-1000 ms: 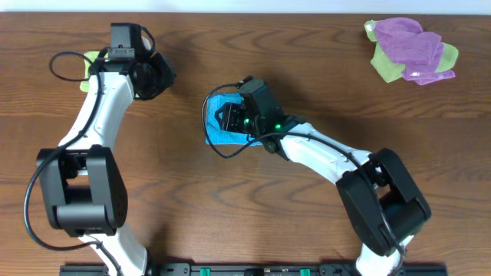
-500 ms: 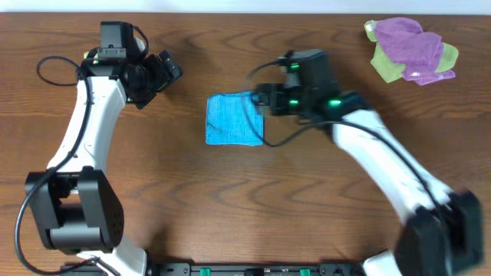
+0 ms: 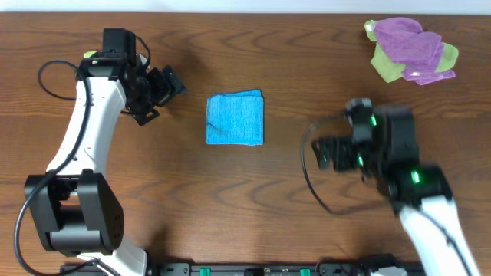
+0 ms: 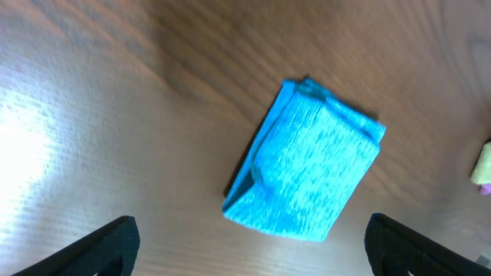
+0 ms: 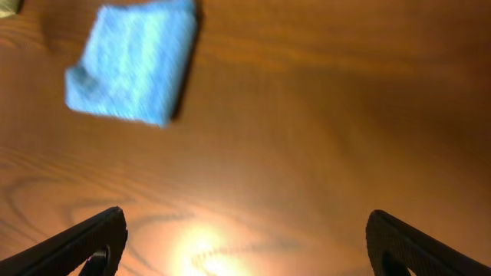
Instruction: Fold the cloth
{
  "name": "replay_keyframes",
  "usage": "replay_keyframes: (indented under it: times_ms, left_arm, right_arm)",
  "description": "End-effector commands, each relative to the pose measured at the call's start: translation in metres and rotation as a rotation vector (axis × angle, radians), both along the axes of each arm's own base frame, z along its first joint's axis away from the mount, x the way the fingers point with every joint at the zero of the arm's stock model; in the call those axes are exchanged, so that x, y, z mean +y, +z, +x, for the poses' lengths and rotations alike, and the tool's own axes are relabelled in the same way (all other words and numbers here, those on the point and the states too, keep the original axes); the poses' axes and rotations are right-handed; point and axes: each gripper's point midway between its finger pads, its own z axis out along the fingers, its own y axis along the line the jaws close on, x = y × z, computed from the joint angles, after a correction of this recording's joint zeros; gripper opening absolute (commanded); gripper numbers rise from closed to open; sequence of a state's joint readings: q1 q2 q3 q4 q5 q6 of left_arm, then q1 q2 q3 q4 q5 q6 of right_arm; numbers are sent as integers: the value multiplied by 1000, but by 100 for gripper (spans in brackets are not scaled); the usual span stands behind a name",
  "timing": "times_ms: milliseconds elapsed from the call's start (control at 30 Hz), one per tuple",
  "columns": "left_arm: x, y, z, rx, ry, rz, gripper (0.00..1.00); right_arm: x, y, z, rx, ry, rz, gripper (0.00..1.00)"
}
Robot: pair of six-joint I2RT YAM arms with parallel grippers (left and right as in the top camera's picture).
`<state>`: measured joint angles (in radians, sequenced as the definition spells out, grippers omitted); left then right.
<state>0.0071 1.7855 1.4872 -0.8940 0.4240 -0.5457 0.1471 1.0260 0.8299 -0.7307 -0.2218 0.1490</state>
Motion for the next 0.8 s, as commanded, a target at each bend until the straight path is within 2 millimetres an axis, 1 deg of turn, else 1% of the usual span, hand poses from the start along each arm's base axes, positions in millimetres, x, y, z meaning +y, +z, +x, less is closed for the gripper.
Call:
replay_keyframes:
  times_ms: [0, 100, 233, 300, 533, 600, 767]
  left_arm:
    - [-14, 14, -4, -24, -32, -14, 95]
    - [-25, 4, -15, 16, -46, -19, 95]
    - [-39, -16, -39, 66, -48, -60, 95]
    - [-43, -27, -51, 73, -25, -94, 95]
    - [-52, -58, -92, 60, 92, -225, 95]
    - [-59, -68, -98, 46, 121, -279, 95]
    - [-69, -85, -101, 33, 171, -335, 95]
  right_arm:
    - [-7, 2, -23, -57, -40, 45, 99]
    - [-14, 13, -42, -147, -61, 59, 99]
    - [-25, 25, -58, -225, -99, 43, 99]
    - [-26, 28, -63, -242, -101, 44, 99]
    - [-25, 28, -65, -241, -99, 45, 99]
    - [-25, 28, -65, -240, -99, 45, 99]
    - [-25, 28, -65, -240, -99, 45, 99]
